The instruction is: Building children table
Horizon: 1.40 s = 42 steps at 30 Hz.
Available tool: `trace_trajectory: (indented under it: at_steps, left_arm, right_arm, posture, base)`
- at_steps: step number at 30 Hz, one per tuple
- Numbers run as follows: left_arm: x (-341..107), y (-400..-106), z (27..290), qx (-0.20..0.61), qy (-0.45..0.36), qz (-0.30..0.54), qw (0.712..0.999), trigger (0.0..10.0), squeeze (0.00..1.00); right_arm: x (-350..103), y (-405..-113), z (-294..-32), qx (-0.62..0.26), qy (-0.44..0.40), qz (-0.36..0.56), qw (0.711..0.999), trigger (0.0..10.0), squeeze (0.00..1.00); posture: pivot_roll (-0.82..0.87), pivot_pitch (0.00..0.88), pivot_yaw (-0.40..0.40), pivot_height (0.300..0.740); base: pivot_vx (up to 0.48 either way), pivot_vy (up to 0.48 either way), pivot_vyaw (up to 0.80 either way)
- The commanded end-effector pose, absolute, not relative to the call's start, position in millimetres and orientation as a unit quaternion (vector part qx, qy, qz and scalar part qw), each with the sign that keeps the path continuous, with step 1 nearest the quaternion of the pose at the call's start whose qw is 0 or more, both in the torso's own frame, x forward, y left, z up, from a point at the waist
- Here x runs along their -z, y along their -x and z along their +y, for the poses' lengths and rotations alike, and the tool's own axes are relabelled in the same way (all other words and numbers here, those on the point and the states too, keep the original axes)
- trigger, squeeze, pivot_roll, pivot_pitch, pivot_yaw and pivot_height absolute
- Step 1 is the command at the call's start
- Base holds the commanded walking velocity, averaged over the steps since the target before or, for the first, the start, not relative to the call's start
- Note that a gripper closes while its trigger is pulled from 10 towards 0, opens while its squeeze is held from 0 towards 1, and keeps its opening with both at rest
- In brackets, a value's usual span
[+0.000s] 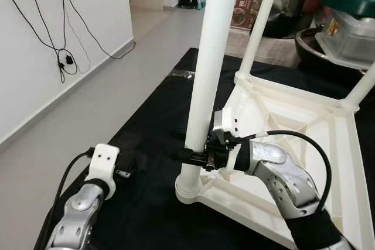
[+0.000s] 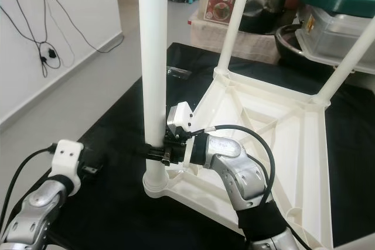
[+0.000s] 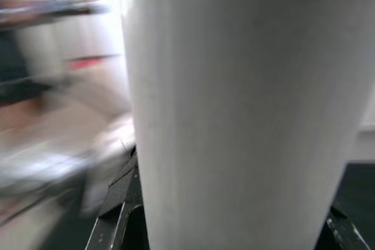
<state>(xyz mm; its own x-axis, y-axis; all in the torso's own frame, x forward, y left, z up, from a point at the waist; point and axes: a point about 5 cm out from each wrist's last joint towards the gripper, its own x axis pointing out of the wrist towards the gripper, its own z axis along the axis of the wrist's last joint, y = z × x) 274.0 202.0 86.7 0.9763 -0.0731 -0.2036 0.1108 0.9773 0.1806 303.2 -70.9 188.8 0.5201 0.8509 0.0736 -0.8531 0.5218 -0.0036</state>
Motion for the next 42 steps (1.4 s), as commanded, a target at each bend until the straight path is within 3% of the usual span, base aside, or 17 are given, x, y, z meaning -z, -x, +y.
trace_trajectory:
  at_steps: [1, 5, 7, 8, 9, 10, 11, 14, 15, 19, 20, 32, 33, 34, 35, 41, 42]
  left_arm:
    - [-79, -270, 203, 0.044, -0.1, 0.114, 0.987, 10.0, 0.0]
    - [-81, -275, 194, 0.051, -0.096, 0.109, 0.988, 10.0, 0.0]
    - [-81, -275, 193, 0.052, -0.096, 0.109, 0.988, 10.0, 0.0]
    - [-83, -276, 192, 0.054, -0.096, 0.106, 0.988, 10.0, 0.0]
    - [-83, -276, 192, 0.054, -0.096, 0.106, 0.988, 10.0, 0.0]
    - [-84, -277, 192, 0.055, -0.097, 0.105, 0.988, 10.0, 0.0]
    - [-84, -276, 194, 0.056, -0.1, 0.107, 0.988, 10.0, 0.0]
    - [-82, -276, 195, 0.057, -0.103, 0.109, 0.987, 10.0, 0.0]
    - [-81, -275, 196, 0.057, -0.104, 0.111, 0.987, 10.0, 0.0]
    - [-83, -276, 195, 0.059, -0.101, 0.108, 0.987, 10.0, 0.0]
    - [-83, -276, 195, 0.06, -0.101, 0.107, 0.987, 10.0, 0.0]
    - [-85, -276, 205, 0.047, -0.11, 0.106, 0.987, 10.0, 0.0]
    - [-85, -275, 205, 0.045, -0.108, 0.106, 0.987, 10.0, 0.0]
    - [-85, -275, 205, 0.045, -0.108, 0.106, 0.987, 10.0, 0.0]
    - [-85, -274, 204, 0.044, -0.105, 0.105, 0.988, 10.0, 0.0]
    - [-78, -267, 202, 0.047, -0.106, 0.116, 0.986, 10.0, 0.0]
    - [-79, -267, 202, 0.048, -0.107, 0.117, 0.986, 10.0, 0.0]
  right_arm:
    - [-152, -331, -112, -0.252, 0.0, 0.056, 0.966, 0.0, 0.0]
    - [-116, -332, -188, 0.116, 0.001, 0.142, 0.983, 0.0, 0.0]
    - [-112, -326, -199, 0.16, 0.003, 0.151, 0.975, 0.0, 0.0]
    - [-113, -319, -202, 0.184, -0.002, 0.15, 0.971, 3.4, 0.0]
    - [-113, -319, -202, 0.184, -0.002, 0.15, 0.971, 3.4, 0.0]
    - [-115, -315, -201, 0.187, -0.009, 0.147, 0.971, 9.5, 0.0]
    - [-120, -316, -187, 0.136, -0.018, 0.142, 0.98, 10.0, 0.0]
    - [-126, -317, -172, 0.085, -0.041, 0.126, 0.988, 10.0, 0.0]
    - [-138, -317, -144, -0.033, -0.082, 0.09, 0.992, 10.0, 1.0]
    - [-176, -307, -103, -0.281, -0.129, 0.009, 0.951, 10.0, 1.0]
    - [-185, -306, -100, -0.337, -0.119, -0.01, 0.934, 10.0, 0.0]
    - [-221, -273, -70, -0.65, -0.064, -0.073, 0.753, 10.0, 0.0]
    - [-219, -266, -69, -0.67, -0.067, -0.071, 0.736, 5.1, 0.0]
    - [-219, -266, -69, -0.67, -0.067, -0.071, 0.736, 5.1, 0.0]
    - [-216, -260, -68, -0.683, -0.071, -0.066, 0.724, 0.0, 0.0]
    - [-190, -257, -83, -0.648, -0.066, -0.032, 0.758, 0.0, 0.0]
    - [-181, -274, -86, -0.569, -0.053, -0.015, 0.82, 0.0, 0.0]
  posture:
    - [0.09, 0.0, -0.072, 0.74]
    - [0.1, 0.0, -0.062, 0.74]
    - [0.1, 0.0, -0.063, 0.74]
    - [0.09, 0.0, -0.054, 0.74]
    - [0.09, 0.0, -0.054, 0.74]
    - [0.09, 0.0, -0.052, 0.74]
    - [0.08, 0.0, -0.046, 0.74]
    - [0.08, 0.0, -0.046, 0.74]
    - [0.08, 0.0, -0.049, 0.74]
    - [0.08, 0.0, -0.051, 0.74]
    - [0.09, 0.0, -0.052, 0.74]
    - [0.12, 0.0, -0.08, 0.74]
    - [0.12, 0.0, -0.084, 0.74]
    - [0.12, 0.0, -0.084, 0.74]
    - [0.13, 0.0, -0.084, 0.74]
    - [0.12, 0.0, -0.074, 0.74]
    - [0.11, 0.0, -0.066, 0.74]
  base:
    - [0.0, 0.0, 0.0]
    - [0.0, 0.0, 0.0]
    - [0.0, 0.0, 0.0]
    - [0.0, 0.0, 0.0]
    - [0.0, 0.0, 0.0]
    - [0.0, 0.0, 0.0]
    - [0.0, 0.0, 0.0]
    - [0.0, 0.0, 0.0]
    - [0.0, 0.0, 0.0]
    - [0.0, 0.0, 0.0]
    - [0.0, 0.0, 0.0]
    - [0.0, 0.0, 0.0]
    - [0.0, 0.0, 0.0]
    - [0.0, 0.0, 0.0]
    - [0.0, 0.0, 0.0]
    - [0.0, 0.0, 0.0]
    - [0.0, 0.0, 0.0]
